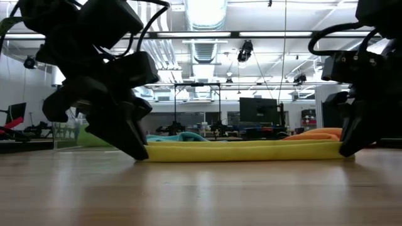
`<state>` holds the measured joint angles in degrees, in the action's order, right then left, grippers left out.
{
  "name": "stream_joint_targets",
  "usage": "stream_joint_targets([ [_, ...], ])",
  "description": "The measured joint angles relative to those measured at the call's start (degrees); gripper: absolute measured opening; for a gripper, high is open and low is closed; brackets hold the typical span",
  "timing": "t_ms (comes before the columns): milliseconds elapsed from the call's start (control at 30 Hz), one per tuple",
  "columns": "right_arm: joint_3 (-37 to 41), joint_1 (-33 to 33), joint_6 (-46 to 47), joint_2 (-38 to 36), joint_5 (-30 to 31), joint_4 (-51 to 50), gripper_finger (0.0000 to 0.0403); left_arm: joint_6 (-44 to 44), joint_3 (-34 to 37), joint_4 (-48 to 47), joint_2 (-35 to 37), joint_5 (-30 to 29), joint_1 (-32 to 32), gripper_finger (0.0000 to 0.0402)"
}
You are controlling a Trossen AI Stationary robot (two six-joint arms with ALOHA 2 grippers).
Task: Roll microfiber towels into tight, uniform cylinder then place into a basket
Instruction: Fold the yellow microfiber towel
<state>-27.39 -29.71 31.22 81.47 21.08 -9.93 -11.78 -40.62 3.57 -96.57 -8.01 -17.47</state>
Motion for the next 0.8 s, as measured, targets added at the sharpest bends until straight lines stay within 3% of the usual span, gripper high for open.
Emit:
stream_joint_targets([
  [167,-0.39,0.00,0.09,0.00,-1.48,-0.09,0.0010,-1.70,0.00,-0.05,0.05,0.02,-0.80,0.0010],
  [367,-2.03,0.02,0.31,-0.02,-7.81,0.17,0.0010,-2.91,0.15,-2.57,3.00,2.30,-0.95,0.0003],
  [533,-4.07,-0.02,0.15,-1.08,-8.46,-1.05,0.0009,-3.37,0.17,-5.45,6.76,2.57,-0.98,0.0002],
  [800,-4.25,0.04,3.26,-6.02,-8.13,-4.48,0.0009,-7.08,0.15,-6.15,6.91,0.61,-0.25,0.0001],
])
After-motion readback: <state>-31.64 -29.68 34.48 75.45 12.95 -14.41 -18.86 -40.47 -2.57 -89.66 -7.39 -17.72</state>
